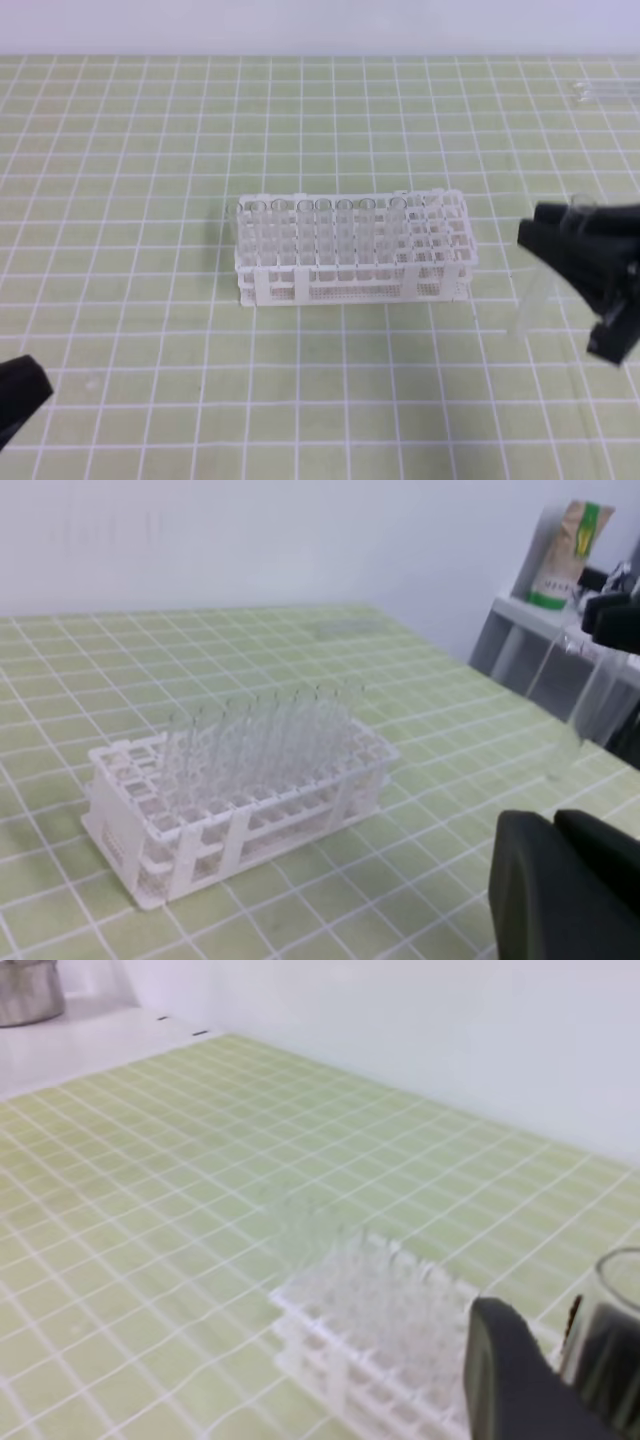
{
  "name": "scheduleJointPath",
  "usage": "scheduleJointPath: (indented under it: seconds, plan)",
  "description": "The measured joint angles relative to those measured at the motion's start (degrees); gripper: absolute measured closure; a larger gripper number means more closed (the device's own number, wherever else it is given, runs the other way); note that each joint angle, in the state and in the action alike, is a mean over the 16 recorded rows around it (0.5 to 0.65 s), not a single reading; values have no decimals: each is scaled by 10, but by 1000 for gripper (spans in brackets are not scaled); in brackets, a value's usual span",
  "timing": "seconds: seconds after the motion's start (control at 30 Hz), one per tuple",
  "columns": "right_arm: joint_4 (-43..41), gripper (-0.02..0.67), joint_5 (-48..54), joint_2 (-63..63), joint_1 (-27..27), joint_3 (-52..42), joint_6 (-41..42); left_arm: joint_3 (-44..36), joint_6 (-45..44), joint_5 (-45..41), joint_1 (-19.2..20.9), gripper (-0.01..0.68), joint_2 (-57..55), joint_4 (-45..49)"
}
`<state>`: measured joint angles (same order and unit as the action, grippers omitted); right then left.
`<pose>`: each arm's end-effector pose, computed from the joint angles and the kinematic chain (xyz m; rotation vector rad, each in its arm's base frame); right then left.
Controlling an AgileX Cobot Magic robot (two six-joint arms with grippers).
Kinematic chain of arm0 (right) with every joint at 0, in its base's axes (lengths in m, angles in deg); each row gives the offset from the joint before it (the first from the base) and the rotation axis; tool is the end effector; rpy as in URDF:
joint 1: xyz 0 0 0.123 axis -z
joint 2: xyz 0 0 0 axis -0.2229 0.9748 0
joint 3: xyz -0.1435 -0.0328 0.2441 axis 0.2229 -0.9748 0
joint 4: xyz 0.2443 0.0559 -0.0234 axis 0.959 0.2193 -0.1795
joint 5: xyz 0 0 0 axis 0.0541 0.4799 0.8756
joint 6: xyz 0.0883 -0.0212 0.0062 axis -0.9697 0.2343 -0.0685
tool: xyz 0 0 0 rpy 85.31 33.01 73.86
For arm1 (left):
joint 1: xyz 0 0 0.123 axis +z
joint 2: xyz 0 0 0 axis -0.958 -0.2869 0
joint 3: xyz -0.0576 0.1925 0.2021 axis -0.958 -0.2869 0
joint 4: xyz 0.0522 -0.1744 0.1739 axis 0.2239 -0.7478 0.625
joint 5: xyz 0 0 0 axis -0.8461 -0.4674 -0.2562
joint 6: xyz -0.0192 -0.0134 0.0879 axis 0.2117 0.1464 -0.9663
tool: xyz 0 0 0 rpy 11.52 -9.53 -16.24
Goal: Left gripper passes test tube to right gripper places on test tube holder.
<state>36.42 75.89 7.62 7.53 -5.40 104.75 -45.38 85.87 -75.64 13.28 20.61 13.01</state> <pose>0.1808 0.0819 0.2899 -0.7208 1.6428 0.7021 0.0522 -0.0459 0.3080 0.5673 1.6952 -0.6910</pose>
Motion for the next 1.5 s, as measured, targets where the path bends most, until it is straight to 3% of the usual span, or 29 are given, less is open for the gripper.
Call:
scheduleJointPath:
  seconds: [0.63,1.0,1.5]
  plan:
    - [1,537,93,216,0,146,115,-8,0,-13,0,666,29,-6]
    - [1,553,99,232,0,183,198,-9,0,-15,0,667,32,-8]
    - [1,558,96,240,-13,193,206,-9,0,-13,0,667,31,-6]
